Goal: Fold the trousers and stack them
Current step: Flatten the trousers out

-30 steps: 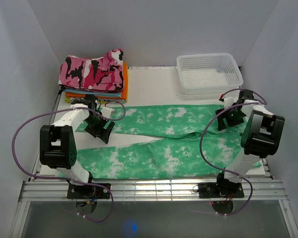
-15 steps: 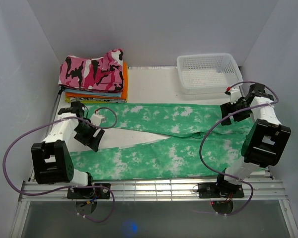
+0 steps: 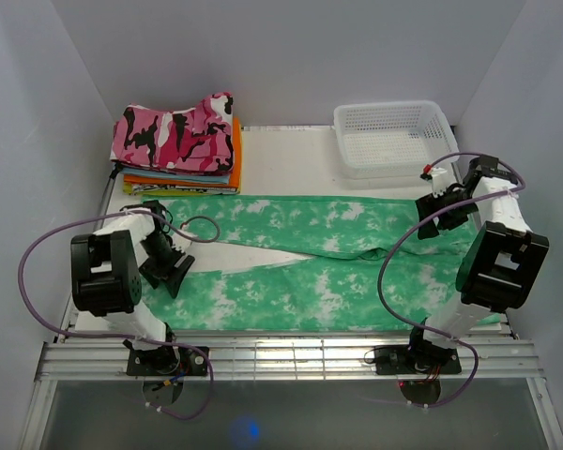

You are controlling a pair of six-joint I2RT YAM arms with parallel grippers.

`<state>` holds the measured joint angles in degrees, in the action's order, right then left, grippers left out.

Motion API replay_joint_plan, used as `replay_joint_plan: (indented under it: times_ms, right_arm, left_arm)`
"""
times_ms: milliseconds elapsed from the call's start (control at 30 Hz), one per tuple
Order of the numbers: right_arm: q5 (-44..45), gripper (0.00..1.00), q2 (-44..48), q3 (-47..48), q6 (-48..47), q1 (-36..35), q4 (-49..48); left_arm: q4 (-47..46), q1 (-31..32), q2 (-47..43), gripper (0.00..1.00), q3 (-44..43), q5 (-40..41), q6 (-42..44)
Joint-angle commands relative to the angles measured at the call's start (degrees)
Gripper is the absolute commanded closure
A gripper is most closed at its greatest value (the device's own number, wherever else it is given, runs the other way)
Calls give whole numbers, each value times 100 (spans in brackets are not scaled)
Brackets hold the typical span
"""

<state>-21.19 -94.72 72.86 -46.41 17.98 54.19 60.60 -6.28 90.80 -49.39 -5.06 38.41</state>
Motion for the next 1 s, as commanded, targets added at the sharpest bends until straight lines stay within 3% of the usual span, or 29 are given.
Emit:
replay_joint_plan:
  times_ms: [0, 233, 333, 533, 800, 967]
  right_arm:
    - [-227, 24, -397, 814, 17, -66, 292]
    - [-263, 27, -609, 1151, 317, -514, 118]
    - [-211, 27, -600, 1064, 554, -813, -197]
    - [97, 29, -934, 949, 967, -1410, -699]
    - [554, 34, -1269, 300, 775, -1981, -1173]
    - [590, 39, -1155, -201, 520, -2131, -1192]
  left_arm:
    - [-1314, -31, 882, 21, -1120, 84, -105]
    - [-769, -31, 729, 21, -2065, -634, 307]
    - [-1031, -22, 614, 20, -2600, -1135, 229]
    - [-1383, 127, 1525, 23, -3410, -1392, -325]
    - [-2193, 215, 1862, 24, -2603, -981, -352]
    - [-2053, 189, 1302, 27, -1883, -769, 112]
